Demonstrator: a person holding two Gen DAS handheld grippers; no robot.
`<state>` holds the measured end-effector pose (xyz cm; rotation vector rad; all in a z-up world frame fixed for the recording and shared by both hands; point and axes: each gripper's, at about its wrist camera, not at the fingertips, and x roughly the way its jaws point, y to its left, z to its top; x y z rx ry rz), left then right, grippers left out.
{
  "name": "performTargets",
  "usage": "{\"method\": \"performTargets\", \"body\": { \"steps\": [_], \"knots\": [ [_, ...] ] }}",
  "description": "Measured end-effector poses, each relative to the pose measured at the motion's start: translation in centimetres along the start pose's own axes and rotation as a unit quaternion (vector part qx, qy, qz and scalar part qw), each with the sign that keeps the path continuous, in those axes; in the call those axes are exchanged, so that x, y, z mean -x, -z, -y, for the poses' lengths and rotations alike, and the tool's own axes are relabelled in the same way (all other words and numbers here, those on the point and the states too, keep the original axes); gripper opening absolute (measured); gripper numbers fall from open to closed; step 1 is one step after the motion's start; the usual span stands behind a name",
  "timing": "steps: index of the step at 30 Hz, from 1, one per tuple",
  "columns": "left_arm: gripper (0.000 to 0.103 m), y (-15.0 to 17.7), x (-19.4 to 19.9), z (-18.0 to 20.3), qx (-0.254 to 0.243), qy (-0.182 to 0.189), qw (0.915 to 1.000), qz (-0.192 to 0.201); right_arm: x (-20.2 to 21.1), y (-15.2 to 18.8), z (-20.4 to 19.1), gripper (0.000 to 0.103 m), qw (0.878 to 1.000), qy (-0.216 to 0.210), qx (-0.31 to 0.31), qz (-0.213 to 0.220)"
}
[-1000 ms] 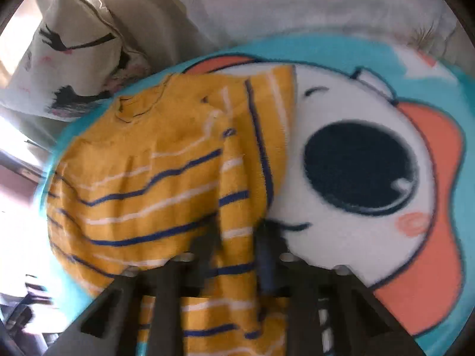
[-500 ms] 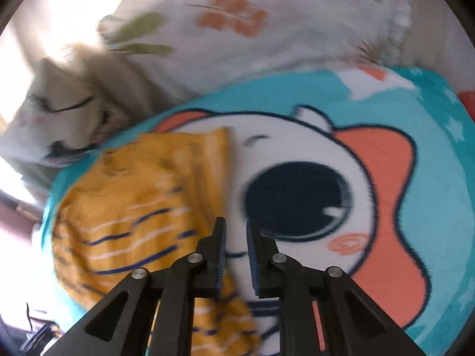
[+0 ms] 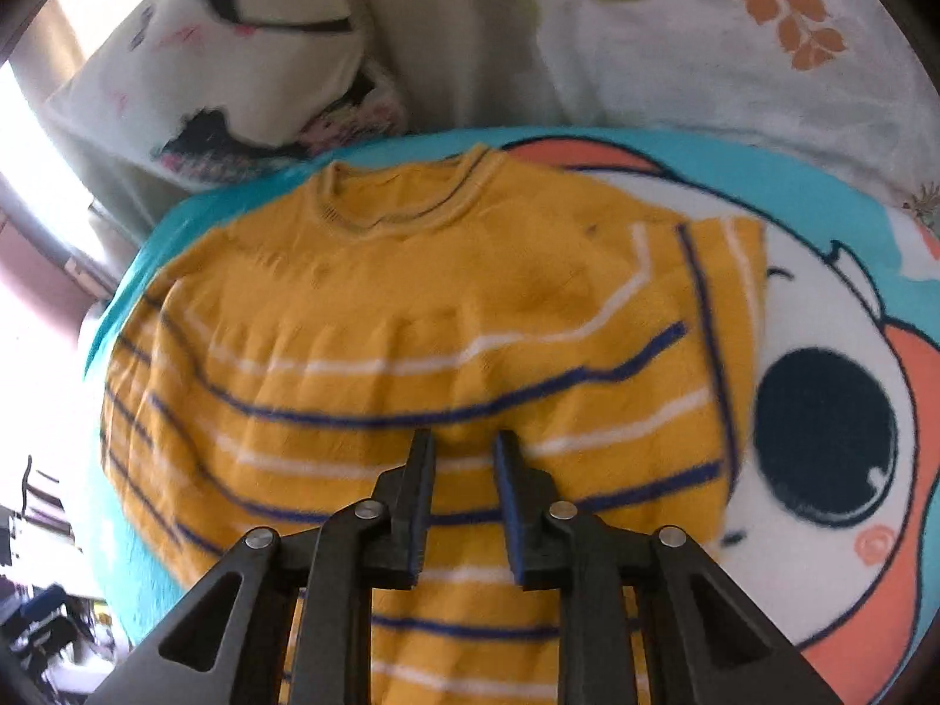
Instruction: Fold small clothes
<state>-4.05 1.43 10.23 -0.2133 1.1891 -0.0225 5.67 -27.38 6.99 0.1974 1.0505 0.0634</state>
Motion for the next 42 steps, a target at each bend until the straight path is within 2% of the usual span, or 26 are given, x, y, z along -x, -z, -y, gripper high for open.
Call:
{"method": "performTargets", "body": {
  "steps": [2,5,9,11,17,19,20,21,22,24,25,27,30,35,37,39,42],
  "knots": [
    [0.061,0.2,0.0,-1.4,0.016,-0.006,0.9999,-0.002,0.3,-0.5,0.6,0.020,0.999,0.038,-0.005,0.011],
    [0.061,0.3,-0.4,-2.9,0.032,-0.005,0.9994,-0.010,0.0,-0.8,1.3,0.021,0.999,0.035,-0.015,0.003],
    [0.062,-1.1,-1.6,-4.1,0.044,0.018,0.9987,-0.017,-0.6,-0.8,-1.1,0.024,0.995,0.091,0.048,-0.006],
    [0.062,-2.0,-2.1,-4.2,0.040,0.029,0.9986,-0.020,-0.8,-0.8,-1.6,0.025,0.992,0.108,0.060,-0.009],
    [0.065,-5.2,-3.0,-6.9,0.033,0.054,0.9978,-0.019,-0.8,-1.8,-0.1,0.026,0.996,0.084,-0.016,-0.034],
    [0.065,-6.2,-3.5,-8.5,0.043,0.066,0.9966,-0.026,0.0,-2.2,-0.4,0.027,0.993,0.100,-0.043,-0.044],
    [0.065,-6.8,-3.8,-9.5,0.047,0.070,0.9961,-0.028,0.8,-2.4,-1.1,0.034,0.992,0.111,-0.047,-0.033],
    [0.065,-7.2,-4.0,-10.1,0.049,0.070,0.9959,-0.028,2.2,-2.6,-2.5,0.043,0.992,0.116,-0.039,-0.014],
    [0.065,-7.5,-4.2,-10.8,0.051,0.071,0.9957,-0.030,3.2,-2.7,-3.9,0.047,0.993,0.111,-0.028,-0.001],
    [0.065,-8.2,-4.9,-12.3,0.058,0.078,0.9945,-0.038,4.6,-3.3,-7.9,0.058,0.996,0.084,0.002,0.015],
    [0.065,-8.5,-5.3,-13.0,0.062,0.083,0.9937,-0.043,4.7,-3.5,-9.7,0.060,0.997,0.069,0.014,0.017],
    [0.065,-9.0,-5.9,-14.3,0.066,0.090,0.9924,-0.052,3.8,-3.9,-14.5,0.064,0.999,0.009,0.042,0.002],
    [0.065,-9.5,-6.1,-15.7,0.065,0.092,0.9920,-0.057,0.6,-3.8,-19.9,0.064,0.996,-0.038,0.065,-0.036],
    [0.065,-10.0,-5.9,-17.7,0.064,0.092,0.9923,-0.054,-5.1,-3.5,-27.7,0.064,0.991,-0.011,0.115,-0.065],
    [0.065,-10.0,-5.8,-18.4,0.064,0.092,0.9923,-0.053,-6.7,-3.6,-29.7,0.065,0.988,0.020,0.138,-0.066],
    [0.065,-9.9,-5.7,-19.0,0.064,0.095,0.9921,-0.053,-8.6,-3.4,-31.5,0.076,0.982,0.058,0.163,-0.071],
    [0.066,-9.7,-5.5,-19.9,0.067,0.093,0.9920,-0.051,-11.3,-2.5,-32.9,0.082,0.969,0.127,0.193,-0.083]
  ]
}}
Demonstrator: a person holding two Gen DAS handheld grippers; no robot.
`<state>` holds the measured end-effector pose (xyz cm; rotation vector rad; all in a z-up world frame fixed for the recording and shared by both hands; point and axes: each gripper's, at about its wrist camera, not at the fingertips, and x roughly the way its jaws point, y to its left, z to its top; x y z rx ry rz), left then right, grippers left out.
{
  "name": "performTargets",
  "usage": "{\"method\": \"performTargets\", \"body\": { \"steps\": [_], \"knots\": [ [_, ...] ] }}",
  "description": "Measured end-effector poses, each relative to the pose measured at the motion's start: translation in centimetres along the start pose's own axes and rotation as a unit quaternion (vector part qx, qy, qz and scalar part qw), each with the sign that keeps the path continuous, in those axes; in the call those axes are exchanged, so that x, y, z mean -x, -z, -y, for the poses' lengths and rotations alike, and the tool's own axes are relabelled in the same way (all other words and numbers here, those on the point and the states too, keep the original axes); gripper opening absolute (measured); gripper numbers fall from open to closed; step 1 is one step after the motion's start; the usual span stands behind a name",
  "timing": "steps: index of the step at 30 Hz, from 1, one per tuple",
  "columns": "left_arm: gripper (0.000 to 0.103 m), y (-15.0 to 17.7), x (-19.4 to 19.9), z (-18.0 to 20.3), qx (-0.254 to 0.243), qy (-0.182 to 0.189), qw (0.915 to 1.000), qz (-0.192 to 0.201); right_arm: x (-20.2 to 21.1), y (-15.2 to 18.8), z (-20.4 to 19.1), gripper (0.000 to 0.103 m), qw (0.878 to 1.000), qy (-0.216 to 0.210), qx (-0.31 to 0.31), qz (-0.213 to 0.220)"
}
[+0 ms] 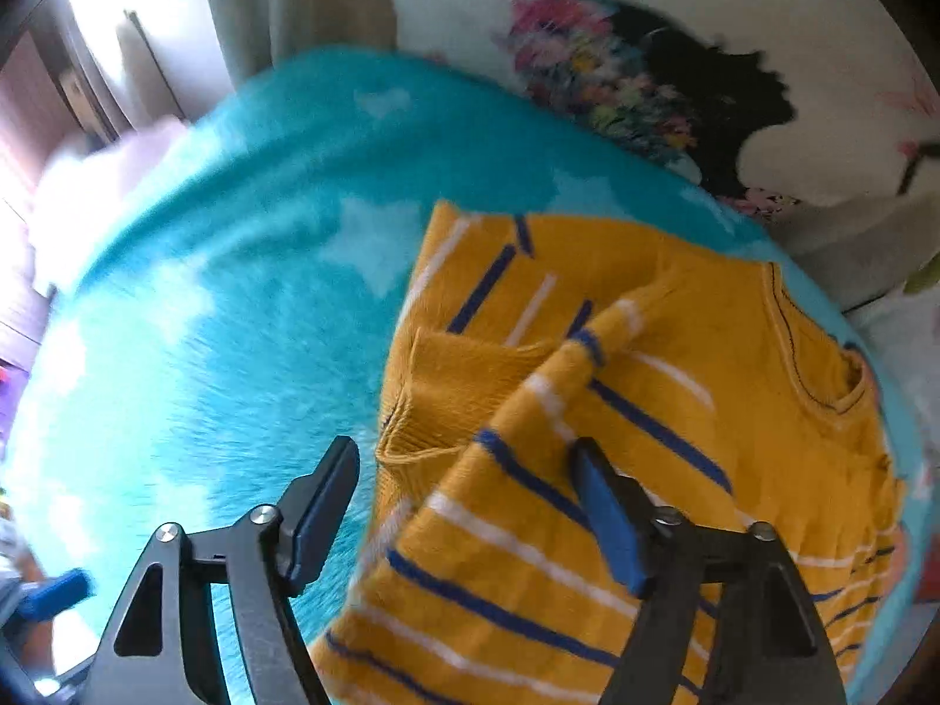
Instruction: Fold small clothes
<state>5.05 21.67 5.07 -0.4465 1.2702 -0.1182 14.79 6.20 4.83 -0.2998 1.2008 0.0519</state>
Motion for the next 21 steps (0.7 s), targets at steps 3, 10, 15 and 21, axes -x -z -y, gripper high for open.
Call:
{"method": "performTargets", "body": {
  "steps": [3,10,15,21],
  "knots": [
    [0.066,0.0,0.2,-1.1,0.012,0.001,0.9999,0.000,-0.5,0.5,-1.3,0.082,0.999,0.041,0.003,0.014],
    [0.066,0.6,0.2,-2.5,0.030,-0.006,0.9995,-0.009,0.4,0.8,0.9,0.033,0.999,0.030,-0.034,0.025],
    [0.066,1.0,0.8,-0.2,0.015,-0.016,0.9998,0.000,2.1,0.6,5.9,0.022,0.993,-0.077,-0.089,0.029],
    [0.066,1.8,2.3,4.8,0.000,-0.033,0.9992,0.024,6.1,3.3,15.1,0.021,0.965,-0.180,-0.173,0.081]
  ]
}}
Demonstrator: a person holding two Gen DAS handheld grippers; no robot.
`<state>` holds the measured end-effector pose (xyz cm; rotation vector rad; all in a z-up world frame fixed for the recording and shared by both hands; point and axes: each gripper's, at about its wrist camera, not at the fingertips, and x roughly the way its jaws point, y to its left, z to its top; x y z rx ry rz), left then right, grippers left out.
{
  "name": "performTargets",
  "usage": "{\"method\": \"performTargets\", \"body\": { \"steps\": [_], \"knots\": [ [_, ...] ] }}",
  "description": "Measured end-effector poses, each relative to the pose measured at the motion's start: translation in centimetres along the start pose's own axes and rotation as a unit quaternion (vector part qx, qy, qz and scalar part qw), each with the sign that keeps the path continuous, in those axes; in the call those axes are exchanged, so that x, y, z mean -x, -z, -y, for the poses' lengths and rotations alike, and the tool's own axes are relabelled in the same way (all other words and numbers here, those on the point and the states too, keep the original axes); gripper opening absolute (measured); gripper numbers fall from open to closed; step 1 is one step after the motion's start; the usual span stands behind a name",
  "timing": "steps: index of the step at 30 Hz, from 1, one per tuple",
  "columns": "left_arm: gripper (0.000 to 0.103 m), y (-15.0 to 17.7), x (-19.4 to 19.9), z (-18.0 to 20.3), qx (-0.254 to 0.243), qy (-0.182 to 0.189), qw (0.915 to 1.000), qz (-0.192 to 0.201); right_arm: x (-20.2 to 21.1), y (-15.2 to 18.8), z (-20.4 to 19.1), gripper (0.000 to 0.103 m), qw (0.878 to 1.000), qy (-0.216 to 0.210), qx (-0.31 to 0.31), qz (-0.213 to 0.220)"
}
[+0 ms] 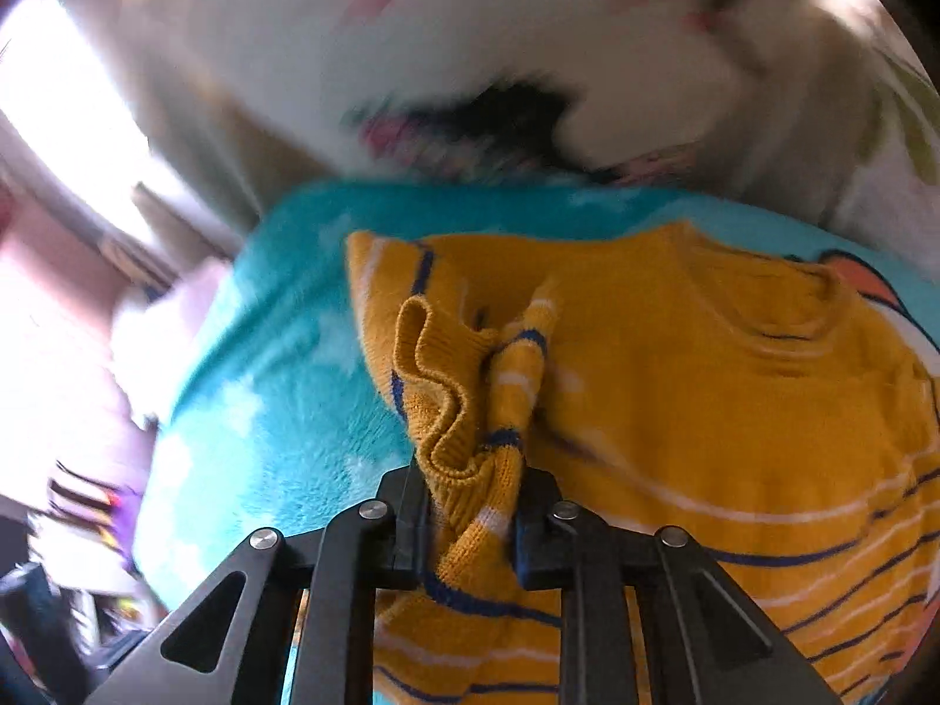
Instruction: Fold small clothes
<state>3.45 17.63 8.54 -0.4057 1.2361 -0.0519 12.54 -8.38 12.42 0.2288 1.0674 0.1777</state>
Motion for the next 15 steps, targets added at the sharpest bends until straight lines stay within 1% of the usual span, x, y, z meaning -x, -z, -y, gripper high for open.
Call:
{"method": "performTargets", "body": {
  "steps": [3,5,7,8,9,12,13,15],
  "knots": [
    [0.066,0.9,0.5,2.5,-0.007,-0.015,0.9998,0.007,4.5,0.1,5.8,0.021,0.998,-0.013,-0.039,0.037],
    [0.066,1.6,0.3,4.1,-0.010,-0.023,0.9997,0.005,6.6,0.5,9.8,0.021,0.997,-0.011,-0.062,0.050],
    [0.066,2.5,0.0,5.6,-0.011,-0.028,0.9995,0.000,8.1,1.1,15.2,0.021,0.994,0.000,-0.093,0.056],
    [0.066,3.1,-0.1,6.3,-0.014,-0.029,0.9995,-0.004,8.6,1.5,16.6,0.021,0.993,0.005,-0.103,0.058],
    [0.066,3.4,-0.3,7.0,-0.018,-0.030,0.9994,-0.006,8.9,2.1,19.2,0.021,0.991,0.008,-0.123,0.056],
    [0.066,4.6,-1.0,9.5,-0.037,-0.031,0.9987,-0.012,9.0,4.3,25.0,0.021,0.983,-0.011,-0.178,0.046],
    [0.066,4.8,-1.2,10.3,-0.042,-0.031,0.9985,-0.013,8.7,5.0,26.5,0.021,0.981,-0.019,-0.188,0.042],
    [0.066,5.6,-1.6,12.1,-0.058,-0.030,0.9978,-0.017,8.2,6.4,27.8,0.021,0.979,-0.032,-0.195,0.037]
  ]
}}
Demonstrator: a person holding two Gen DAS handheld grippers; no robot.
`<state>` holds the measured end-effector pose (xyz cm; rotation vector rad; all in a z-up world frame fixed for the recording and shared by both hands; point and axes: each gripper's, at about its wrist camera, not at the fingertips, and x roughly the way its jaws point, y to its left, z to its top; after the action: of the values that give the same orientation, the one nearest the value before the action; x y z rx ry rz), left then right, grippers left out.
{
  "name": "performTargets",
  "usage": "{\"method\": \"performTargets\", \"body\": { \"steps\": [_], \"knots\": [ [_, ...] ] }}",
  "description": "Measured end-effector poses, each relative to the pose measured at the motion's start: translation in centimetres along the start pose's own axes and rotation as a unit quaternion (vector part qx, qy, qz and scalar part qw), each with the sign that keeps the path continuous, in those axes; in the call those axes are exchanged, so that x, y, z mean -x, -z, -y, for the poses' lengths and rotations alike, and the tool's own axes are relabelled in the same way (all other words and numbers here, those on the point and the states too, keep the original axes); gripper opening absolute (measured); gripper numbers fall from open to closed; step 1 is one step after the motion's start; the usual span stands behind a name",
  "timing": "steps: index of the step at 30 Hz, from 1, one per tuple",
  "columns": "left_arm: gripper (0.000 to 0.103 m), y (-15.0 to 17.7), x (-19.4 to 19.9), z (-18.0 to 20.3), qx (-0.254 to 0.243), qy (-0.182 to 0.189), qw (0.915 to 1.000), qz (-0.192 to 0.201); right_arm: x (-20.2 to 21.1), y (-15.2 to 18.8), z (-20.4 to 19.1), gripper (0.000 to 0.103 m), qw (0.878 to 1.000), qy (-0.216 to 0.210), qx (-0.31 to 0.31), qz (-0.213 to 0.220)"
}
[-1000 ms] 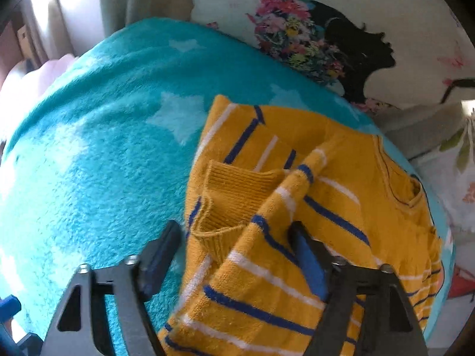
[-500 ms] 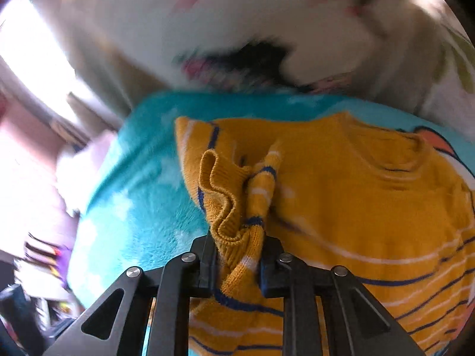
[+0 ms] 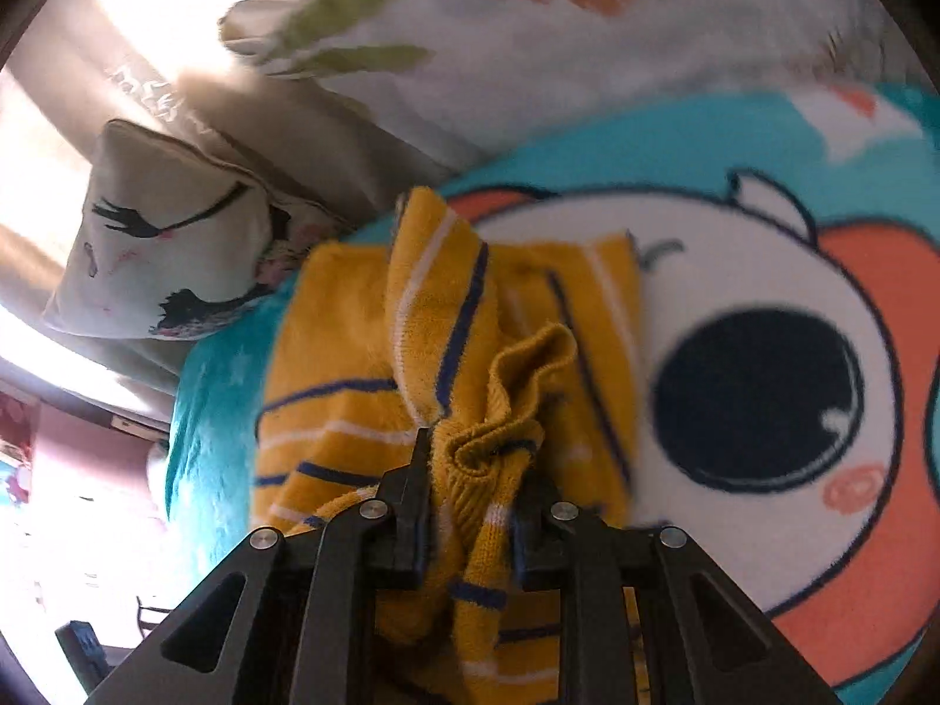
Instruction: Fold small clothes
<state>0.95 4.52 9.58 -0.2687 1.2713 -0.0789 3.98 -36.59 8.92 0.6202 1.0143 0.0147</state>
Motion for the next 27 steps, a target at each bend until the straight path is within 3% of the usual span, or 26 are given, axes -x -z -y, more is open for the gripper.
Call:
{"method": "performTargets", "body": {
  "steps": [5,8,10,13,16,17,18,19,20,22,23,24,25,27],
  "knots": [
    [0.066,0.5,-0.2,4.0,-0.039,0.001,0.9993,0.003,0.3,1.2,1.2,0.022,1.000,-0.015,0.015,0.003],
    [0.066,0.7,-0.2,6.1,-0.057,0.004,0.9984,0.006,0.3,1.3,2.6,0.027,1.000,-0.009,0.003,0.009],
    [0.066,0.8,0.0,7.0,-0.068,0.002,0.9976,0.010,1.3,1.8,3.7,0.037,0.999,0.022,-0.007,0.022],
    [0.067,0.7,-0.2,8.3,-0.088,-0.006,0.9960,0.012,4.5,1.2,5.0,0.040,0.994,0.096,-0.019,0.058],
    [0.067,-0.1,-0.9,9.8,-0.096,-0.006,0.9953,0.010,7.4,1.1,3.6,0.040,0.993,0.068,0.004,0.094],
    [0.067,-0.2,-0.9,10.4,-0.096,0.000,0.9953,0.012,7.9,1.2,2.4,0.049,0.994,0.046,0.020,0.094],
    [0.067,-0.2,-0.8,10.8,-0.097,0.005,0.9952,0.014,7.7,1.2,1.6,0.063,0.995,0.029,0.028,0.087],
    [0.067,-0.2,-0.7,11.2,-0.099,0.010,0.9949,0.016,7.0,1.8,0.5,0.068,0.997,-0.005,0.041,0.065],
    [0.067,0.0,-0.5,11.8,-0.105,0.015,0.9942,0.019,6.2,2.4,-0.4,0.069,0.997,-0.022,0.050,0.046],
    [0.067,0.3,-0.7,12.6,-0.115,0.016,0.9930,0.018,4.4,4.2,-1.3,0.069,0.997,-0.016,0.072,0.015],
    [0.067,0.4,-0.8,13.0,-0.121,0.015,0.9924,0.015,3.6,4.8,-1.3,0.056,0.997,-0.011,0.081,0.003],
    [0.067,0.5,-0.9,13.2,-0.127,0.013,0.9918,0.012,2.4,5.8,-1.6,0.020,0.995,-0.007,0.094,-0.021],
    [0.067,0.5,-0.9,13.4,-0.130,0.012,0.9914,0.012,1.7,6.4,-1.6,0.014,0.994,0.001,0.103,-0.037],
    [0.067,0.2,-0.6,13.4,-0.132,0.011,0.9911,0.017,1.0,7.6,-0.7,0.012,0.992,0.030,0.107,-0.059]
  ]
}}
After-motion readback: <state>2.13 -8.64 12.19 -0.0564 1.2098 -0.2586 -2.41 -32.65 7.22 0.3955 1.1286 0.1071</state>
